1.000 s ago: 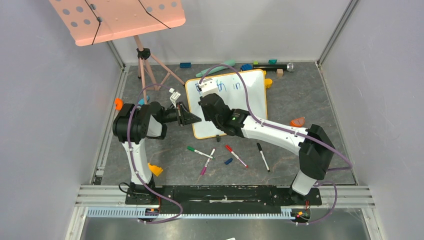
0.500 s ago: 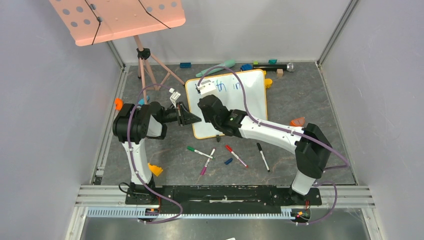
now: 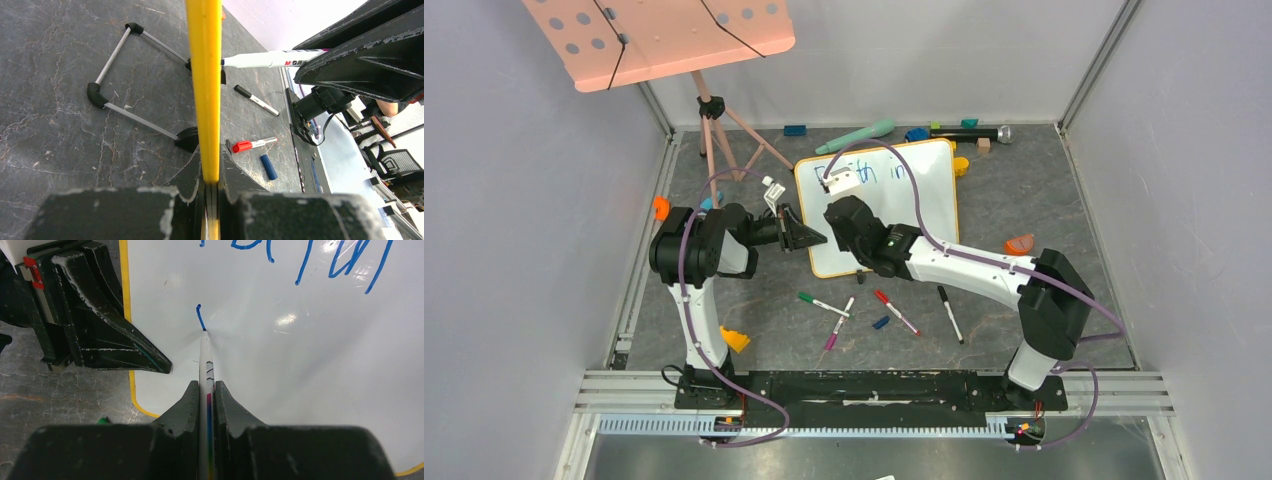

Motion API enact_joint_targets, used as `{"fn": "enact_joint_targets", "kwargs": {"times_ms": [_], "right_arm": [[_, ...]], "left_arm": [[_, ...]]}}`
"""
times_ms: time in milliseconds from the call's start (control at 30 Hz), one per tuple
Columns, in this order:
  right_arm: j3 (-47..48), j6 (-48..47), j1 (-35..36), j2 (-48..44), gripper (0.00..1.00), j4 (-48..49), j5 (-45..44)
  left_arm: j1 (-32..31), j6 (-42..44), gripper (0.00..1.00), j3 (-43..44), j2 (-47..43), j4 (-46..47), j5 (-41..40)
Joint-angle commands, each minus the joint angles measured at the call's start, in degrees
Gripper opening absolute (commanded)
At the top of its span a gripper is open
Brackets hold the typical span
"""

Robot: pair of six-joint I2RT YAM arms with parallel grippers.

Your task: Write a sentence on the whiteboard

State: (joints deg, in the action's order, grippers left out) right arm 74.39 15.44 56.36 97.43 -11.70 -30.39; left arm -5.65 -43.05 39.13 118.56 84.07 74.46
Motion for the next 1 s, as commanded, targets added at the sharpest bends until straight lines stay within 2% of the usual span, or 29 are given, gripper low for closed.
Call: {"fn": "enact_joint_targets", "kwargs": {"times_ms": [0,467,967], "right_arm": [[1.6,0.2,-1.5,-1.4,0.0,-0.3,-1.5],[5.5,-1.0,-3.3,0.0,0.0,-1.2,0.4],[-0.8,1.1,-2.0,-1.9,0.0,-1.7,4.7]], "left_arm": [[-0.6,6.9,0.02,-0.3,-1.5,5.1,3.6],[-0.6,6.9,0.02,-0.2,-1.5,5.1,3.5],[-0.6,6.9,0.02,-0.2,-1.5,5.1,3.5]]}}
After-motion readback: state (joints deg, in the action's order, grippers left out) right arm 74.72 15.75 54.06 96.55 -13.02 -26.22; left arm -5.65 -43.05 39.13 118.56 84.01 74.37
